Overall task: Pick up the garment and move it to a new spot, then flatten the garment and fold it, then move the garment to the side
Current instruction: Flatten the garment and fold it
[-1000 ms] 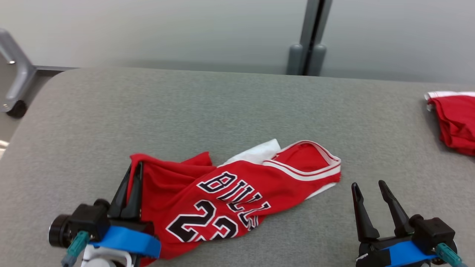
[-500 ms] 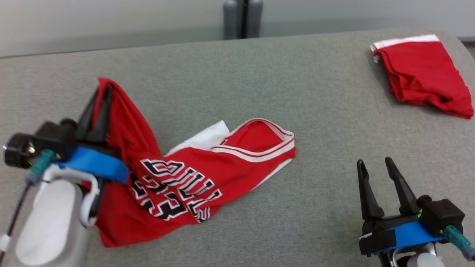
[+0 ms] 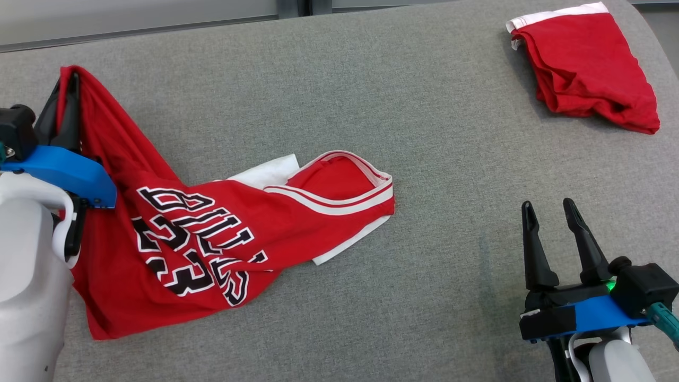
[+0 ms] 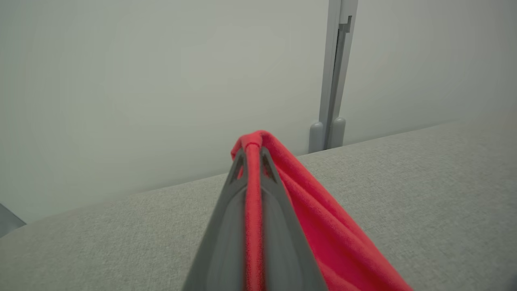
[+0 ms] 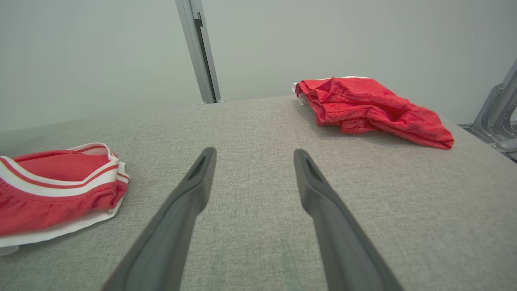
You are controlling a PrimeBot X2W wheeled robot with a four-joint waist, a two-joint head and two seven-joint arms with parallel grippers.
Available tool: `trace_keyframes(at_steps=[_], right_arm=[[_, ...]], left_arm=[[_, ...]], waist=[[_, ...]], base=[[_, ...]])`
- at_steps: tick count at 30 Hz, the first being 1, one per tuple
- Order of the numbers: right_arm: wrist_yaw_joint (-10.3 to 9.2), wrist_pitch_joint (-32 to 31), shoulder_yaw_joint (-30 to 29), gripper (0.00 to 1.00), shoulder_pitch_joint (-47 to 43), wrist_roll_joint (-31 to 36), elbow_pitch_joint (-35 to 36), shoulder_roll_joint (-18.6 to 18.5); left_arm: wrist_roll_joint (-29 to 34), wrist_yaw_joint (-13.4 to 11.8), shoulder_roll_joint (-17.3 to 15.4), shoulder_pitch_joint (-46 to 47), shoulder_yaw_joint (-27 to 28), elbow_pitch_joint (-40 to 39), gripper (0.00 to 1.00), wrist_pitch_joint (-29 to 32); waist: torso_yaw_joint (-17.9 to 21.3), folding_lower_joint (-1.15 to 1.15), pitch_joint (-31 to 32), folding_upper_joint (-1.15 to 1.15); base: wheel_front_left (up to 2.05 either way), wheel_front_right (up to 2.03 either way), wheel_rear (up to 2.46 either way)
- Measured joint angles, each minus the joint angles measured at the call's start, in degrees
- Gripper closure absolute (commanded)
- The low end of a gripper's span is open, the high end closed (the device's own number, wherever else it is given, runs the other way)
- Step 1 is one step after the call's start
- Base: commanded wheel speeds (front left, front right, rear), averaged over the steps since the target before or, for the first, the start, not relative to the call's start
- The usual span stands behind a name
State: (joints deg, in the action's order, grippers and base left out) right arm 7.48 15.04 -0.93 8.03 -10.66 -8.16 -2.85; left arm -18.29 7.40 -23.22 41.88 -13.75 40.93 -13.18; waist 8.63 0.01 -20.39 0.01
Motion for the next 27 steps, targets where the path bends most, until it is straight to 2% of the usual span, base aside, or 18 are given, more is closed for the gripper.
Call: trace_keyframes(at_steps=[1,2,4,10,18,27], right_arm=[[0.0,-0.01,-0.01,0.0,-0.01,0.0,-0.03,0.0],[0.0,-0.01,-0.01,0.0,0.01,0.01,-0.05,0.0],[0.0,-0.01,0.05,0.0,0.05,0.01,-0.13,0.0],[0.0,-0.01,0.25,0.0,-0.08,0.01,-0.75,0.01],[0.0,-0.01,0.31,0.0,-1.55,0.09,-1.49,0.02],[0.0,0.0,0.51,0.0,-3.96,0.04,-2.72,0.02]], left_arm=[[-0.19,0.0,-0.23,0.59,-0.29,1.7,1.0,-0.12],[-0.56,0.0,-0.26,1.03,-0.71,3.15,0.84,-0.34],[-0.9,0.0,-0.03,1.68,-1.76,5.59,0.0,-0.83],[-1.78,0.0,0.73,1.65,-2.35,6.42,0.0,-1.71],[-0.11,-1.2,2.38,-9.11,3.83,-7.08,0.0,-1.8],[3.94,-2.82,7.43,-24.69,9.84,-22.88,0.0,-1.81]], waist=[[0.06,0.0,-0.04,0.0],[0.09,0.0,-0.03,0.0],[0.0,0.0,0.1,0.0],[-1.59,-0.01,2.27,0.0],[-5.31,-0.02,6.92,-0.01],[-10.57,-0.02,11.16,-0.02]], base=[[0.0,0.0,0.0],[0.0,0.0,0.0],[0.0,0.0,0.0],[0.0,0.0,0.0],[0.0,0.0,0.0],[0.0,0.0,0.0]])
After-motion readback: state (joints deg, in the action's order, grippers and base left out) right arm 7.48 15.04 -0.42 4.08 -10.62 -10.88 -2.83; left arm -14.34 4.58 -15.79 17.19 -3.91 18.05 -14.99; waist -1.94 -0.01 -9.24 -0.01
